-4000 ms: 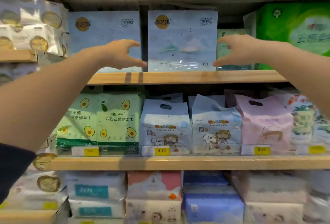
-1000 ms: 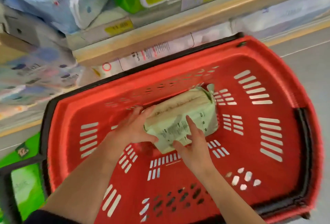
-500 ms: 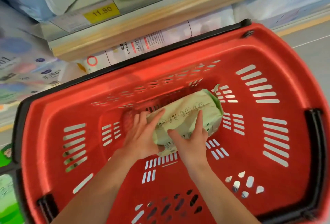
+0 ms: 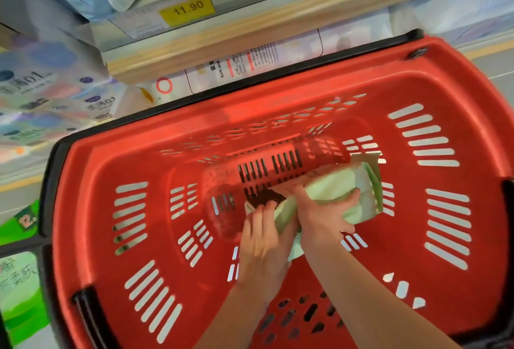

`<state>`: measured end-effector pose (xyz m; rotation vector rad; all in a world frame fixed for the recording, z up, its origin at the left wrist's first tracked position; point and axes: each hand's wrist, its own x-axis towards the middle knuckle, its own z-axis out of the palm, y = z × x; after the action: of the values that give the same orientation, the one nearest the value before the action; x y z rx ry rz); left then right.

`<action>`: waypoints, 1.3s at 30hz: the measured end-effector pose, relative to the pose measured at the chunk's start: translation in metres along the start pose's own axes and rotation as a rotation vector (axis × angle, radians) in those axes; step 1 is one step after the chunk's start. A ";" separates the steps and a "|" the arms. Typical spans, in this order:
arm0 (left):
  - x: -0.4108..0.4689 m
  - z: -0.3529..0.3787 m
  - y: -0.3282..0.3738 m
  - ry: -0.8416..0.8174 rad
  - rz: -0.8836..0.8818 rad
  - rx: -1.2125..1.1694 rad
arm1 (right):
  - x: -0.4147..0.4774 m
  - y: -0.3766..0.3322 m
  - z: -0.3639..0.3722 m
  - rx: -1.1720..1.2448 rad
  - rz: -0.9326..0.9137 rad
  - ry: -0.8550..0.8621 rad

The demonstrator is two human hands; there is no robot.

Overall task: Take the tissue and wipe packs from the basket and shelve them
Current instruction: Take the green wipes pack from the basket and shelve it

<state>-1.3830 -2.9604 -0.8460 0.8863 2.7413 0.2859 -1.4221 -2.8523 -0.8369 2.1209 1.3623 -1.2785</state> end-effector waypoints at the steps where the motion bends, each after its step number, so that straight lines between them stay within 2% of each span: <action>1: -0.001 -0.001 0.000 -0.010 0.000 -0.006 | 0.001 0.002 0.000 0.004 -0.007 0.004; 6: -0.010 -0.020 0.005 -0.168 0.031 -0.103 | -0.001 0.007 -0.016 0.049 -0.034 -0.037; 10: -0.014 -0.060 0.001 -0.214 0.017 -0.314 | -0.016 0.011 -0.043 0.093 -0.067 -0.161; 12: -0.008 -0.087 -0.002 -0.272 -0.124 -0.478 | -0.029 0.015 -0.060 0.171 -0.085 -0.268; 15: 0.004 -0.119 -0.012 -0.269 -0.379 -0.728 | -0.057 0.018 -0.088 0.269 -0.116 -0.452; 19: 0.020 -0.169 -0.024 -0.394 -0.565 -0.854 | -0.096 0.005 -0.134 0.303 -0.182 -0.643; 23: 0.020 -0.239 -0.014 -0.488 -0.515 -1.023 | -0.130 -0.018 -0.189 0.290 -0.279 -0.759; 28: 0.006 -0.324 0.024 -0.558 -0.364 -1.148 | -0.177 -0.046 -0.260 0.298 -0.415 -0.895; 32: -0.006 -0.376 0.053 -0.504 -0.195 -1.126 | -0.217 -0.059 -0.311 0.327 -0.528 -0.963; 35: -0.016 -0.415 0.073 -0.428 -0.061 -1.106 | -0.255 -0.061 -0.345 0.393 -0.646 -0.944; 39: -0.034 -0.477 0.097 -0.294 0.024 -1.083 | -0.311 -0.059 -0.387 0.460 -0.789 -0.922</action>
<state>-1.4419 -2.9557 -0.3611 0.5548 1.8417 1.3338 -1.3197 -2.7439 -0.3591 0.8058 1.5283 -2.6082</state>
